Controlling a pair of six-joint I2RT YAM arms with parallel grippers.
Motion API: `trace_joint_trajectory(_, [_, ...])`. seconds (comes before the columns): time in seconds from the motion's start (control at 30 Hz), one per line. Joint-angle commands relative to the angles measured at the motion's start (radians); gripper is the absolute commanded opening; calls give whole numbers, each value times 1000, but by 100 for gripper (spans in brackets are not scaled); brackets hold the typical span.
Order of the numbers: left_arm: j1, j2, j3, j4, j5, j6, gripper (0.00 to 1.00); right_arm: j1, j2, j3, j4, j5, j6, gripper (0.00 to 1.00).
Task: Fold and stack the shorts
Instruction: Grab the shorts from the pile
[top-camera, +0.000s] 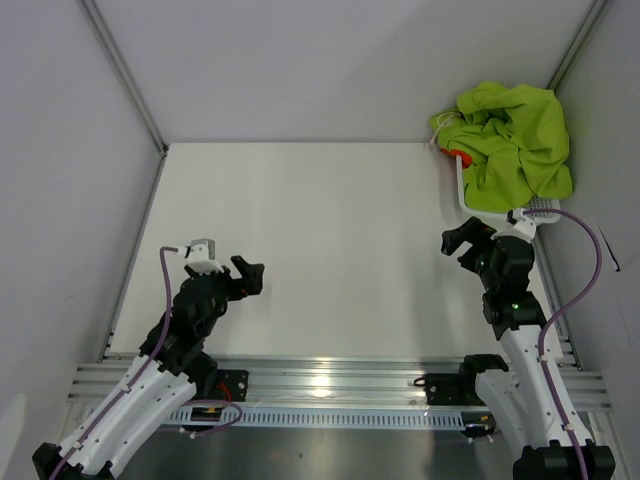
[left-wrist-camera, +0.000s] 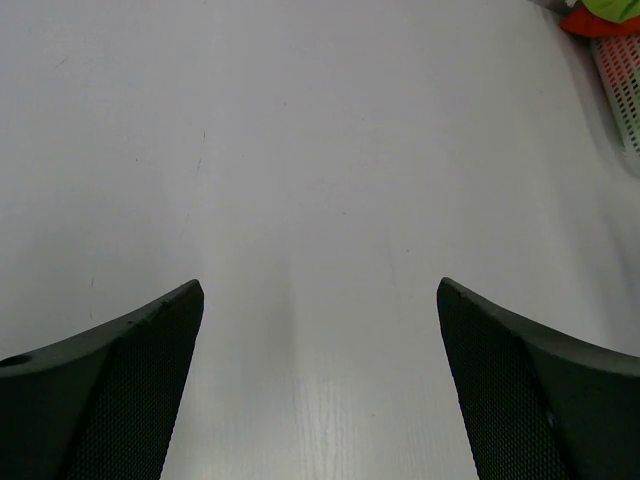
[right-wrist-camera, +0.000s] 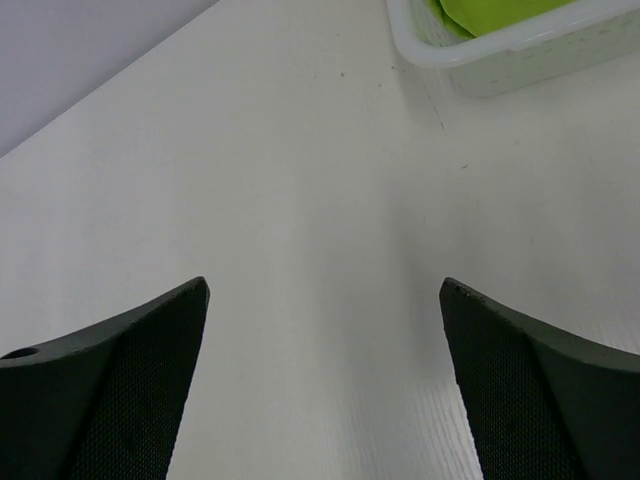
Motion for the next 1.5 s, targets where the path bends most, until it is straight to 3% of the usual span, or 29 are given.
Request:
trace_joint_trajectory(0.0, [7,4,-6,44,-25,34,99,-5,2,48,-8,72,-5,100])
trace_joint_trajectory(0.27, [7,33,-12,74,13,45,99,-23,131,243,-12,40,61,100])
trace_joint_trajectory(0.33, [7,38,-9,80,25,49,99,-36,222,304,-22,49,67,99])
trace_joint_trajectory(0.47, [7,52,-3,80,28,54,99,-164,452,581,-91,0,156,99])
trace_joint_trajectory(0.67, [7,62,0,80,22,57,99,-258,749,750,-23,-44,334,98])
trace_joint_trajectory(0.87, [7,78,0,86,22,57,99,-287,1050,951,14,-52,466,99])
trace_joint_trajectory(1.07, [7,88,-3,97,15,58,99,-290,1209,1053,114,52,583,99])
trace_joint_trajectory(1.23, [7,107,-5,107,10,57,99,-289,1385,1201,83,107,639,99])
trace_joint_trajectory(1.3, [7,111,-3,110,5,55,99,-284,1407,1192,173,127,661,92])
trace_joint_trajectory(1.37, [5,119,-5,113,2,54,99,-281,1461,1262,162,177,666,86])
trace_joint_trajectory(1.47, [7,128,-5,115,-2,54,99,-280,1525,1342,124,171,650,47])
